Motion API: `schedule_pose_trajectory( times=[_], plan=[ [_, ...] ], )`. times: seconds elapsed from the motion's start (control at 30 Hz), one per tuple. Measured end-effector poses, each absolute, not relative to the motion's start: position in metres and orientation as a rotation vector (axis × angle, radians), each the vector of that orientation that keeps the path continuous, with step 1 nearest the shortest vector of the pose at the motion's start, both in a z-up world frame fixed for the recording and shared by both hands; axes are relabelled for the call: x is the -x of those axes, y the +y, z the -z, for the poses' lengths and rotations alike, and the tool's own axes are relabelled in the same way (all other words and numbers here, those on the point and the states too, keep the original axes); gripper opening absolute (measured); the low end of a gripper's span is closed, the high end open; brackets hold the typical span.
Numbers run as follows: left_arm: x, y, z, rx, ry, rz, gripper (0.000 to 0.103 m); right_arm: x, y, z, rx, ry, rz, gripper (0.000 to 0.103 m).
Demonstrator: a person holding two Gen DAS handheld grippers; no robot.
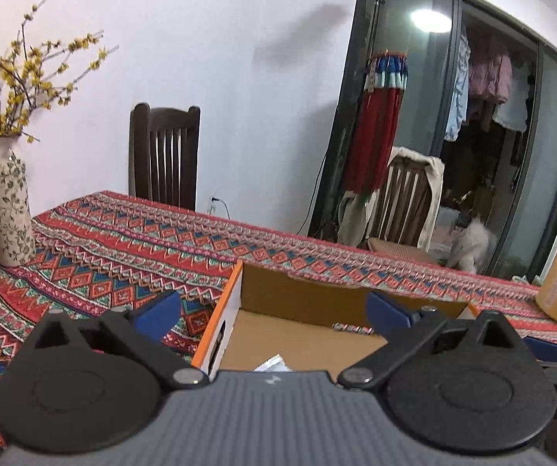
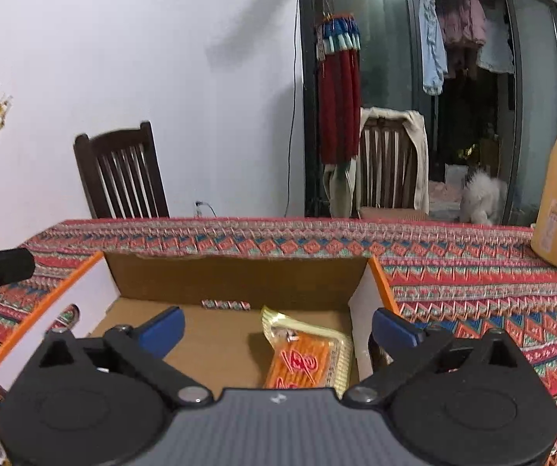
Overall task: Organize snacks
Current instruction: 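Carry both snacks over the cardboard box and open both tools to drop them, then lower the right tool onto the white printed packet and grasp it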
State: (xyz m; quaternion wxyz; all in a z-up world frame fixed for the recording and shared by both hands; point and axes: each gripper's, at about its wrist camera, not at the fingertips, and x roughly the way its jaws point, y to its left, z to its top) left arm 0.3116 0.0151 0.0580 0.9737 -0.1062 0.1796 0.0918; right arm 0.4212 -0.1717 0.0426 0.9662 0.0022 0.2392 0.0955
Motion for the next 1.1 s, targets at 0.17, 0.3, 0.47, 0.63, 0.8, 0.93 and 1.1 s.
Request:
schedule_pose_trajectory(
  times=[0.17,0.3,0.47,0.63,0.8,0.93,1.1],
  plan=[
    [-0.292,0.012,-0.077,0.218,0.328,-0.184,0.103,-0.398,-0.172,-0.063,0.004,0.422,-0.197,0.103],
    [-0.274,0.012,-0.086,0.218,0.322,-0.176,0.103,-0.373,-0.175,-0.071,0.014,0.408,-0.212,0.103],
    [-0.248,0.014,-0.086,0.212,0.332,-0.155,0.103,-0.338,-0.186,-0.072,0.036,0.401,-0.223,0.103],
    [-0.219,0.02,-0.075,0.185,0.347,-0.153,0.103,-0.305,-0.201,-0.06,0.035,0.422,-0.22,0.103],
    [-0.197,0.032,-0.054,0.154,0.378,-0.169,0.103,-0.274,-0.22,-0.039,0.027,0.484,-0.191,0.103],
    [-0.182,0.044,-0.033,0.138,0.411,-0.17,0.103,-0.25,-0.236,-0.022,0.019,0.522,-0.157,0.103],
    [-0.166,0.054,-0.006,0.119,0.45,-0.159,0.103,-0.229,-0.253,-0.001,-0.01,0.574,-0.117,0.103]
  ],
)
